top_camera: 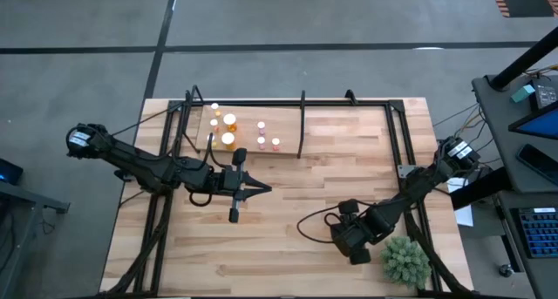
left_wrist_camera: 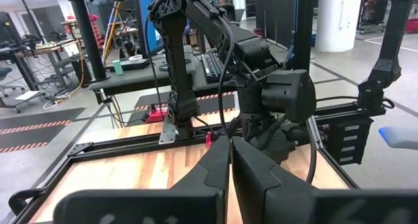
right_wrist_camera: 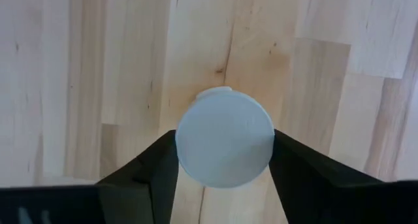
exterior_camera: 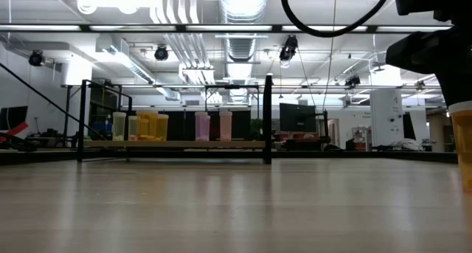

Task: Pick and place medicine bottles onto shelf by color
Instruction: Put the orange pill bottle on the shelf to align with the orange pill bottles

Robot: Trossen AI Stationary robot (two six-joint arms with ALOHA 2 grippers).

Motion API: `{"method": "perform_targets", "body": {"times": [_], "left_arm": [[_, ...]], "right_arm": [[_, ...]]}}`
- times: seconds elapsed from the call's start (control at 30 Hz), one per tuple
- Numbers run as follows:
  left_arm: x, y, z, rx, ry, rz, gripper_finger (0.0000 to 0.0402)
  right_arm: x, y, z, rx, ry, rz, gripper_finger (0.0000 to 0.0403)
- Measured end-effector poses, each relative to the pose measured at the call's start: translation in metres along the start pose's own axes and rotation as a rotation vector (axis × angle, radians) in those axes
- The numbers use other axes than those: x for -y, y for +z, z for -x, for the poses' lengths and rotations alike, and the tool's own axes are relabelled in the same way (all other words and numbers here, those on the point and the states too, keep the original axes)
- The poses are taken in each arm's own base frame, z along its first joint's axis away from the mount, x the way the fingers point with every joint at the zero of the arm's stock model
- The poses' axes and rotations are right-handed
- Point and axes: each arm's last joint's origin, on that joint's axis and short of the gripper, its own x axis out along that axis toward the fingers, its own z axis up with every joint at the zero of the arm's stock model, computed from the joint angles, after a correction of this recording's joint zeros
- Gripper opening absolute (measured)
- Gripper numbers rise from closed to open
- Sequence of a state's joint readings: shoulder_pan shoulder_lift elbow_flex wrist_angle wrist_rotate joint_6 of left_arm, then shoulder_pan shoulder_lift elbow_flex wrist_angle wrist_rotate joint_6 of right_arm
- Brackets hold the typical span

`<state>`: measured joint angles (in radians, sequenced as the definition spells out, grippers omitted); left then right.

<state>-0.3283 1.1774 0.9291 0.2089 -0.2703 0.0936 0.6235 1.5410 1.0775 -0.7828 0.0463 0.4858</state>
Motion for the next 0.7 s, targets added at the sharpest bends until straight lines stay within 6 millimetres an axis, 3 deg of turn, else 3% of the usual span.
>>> {"method": "perform_targets", "body": {"times": [0.17, 0.3, 0.47, 0.7], "left_arm": [[0.000, -0.001, 0.000, -0.011, -0.001, -0.004, 0.0000], [0.000, -0.004, 0.000, -0.029, -0.003, -0.009, 0.0000], [0.001, -0.007, 0.000, -0.051, -0.005, -0.015, 0.0000], [-0.001, -0.007, 0.004, -0.068, 0.022, -0.020, 0.0000]], "right_arm": [[0.001, 0.002, 0.000, 0.013, -0.005, 0.003, 0.0192], [0.015, 0.014, 0.004, 0.070, -0.072, -0.013, 0.0211], [0.051, 0.041, 0.016, 0.143, -0.118, -0.013, 0.0211], [0.119, 0.084, 0.021, 0.234, -0.125, 0.003, 0.0202]]}}
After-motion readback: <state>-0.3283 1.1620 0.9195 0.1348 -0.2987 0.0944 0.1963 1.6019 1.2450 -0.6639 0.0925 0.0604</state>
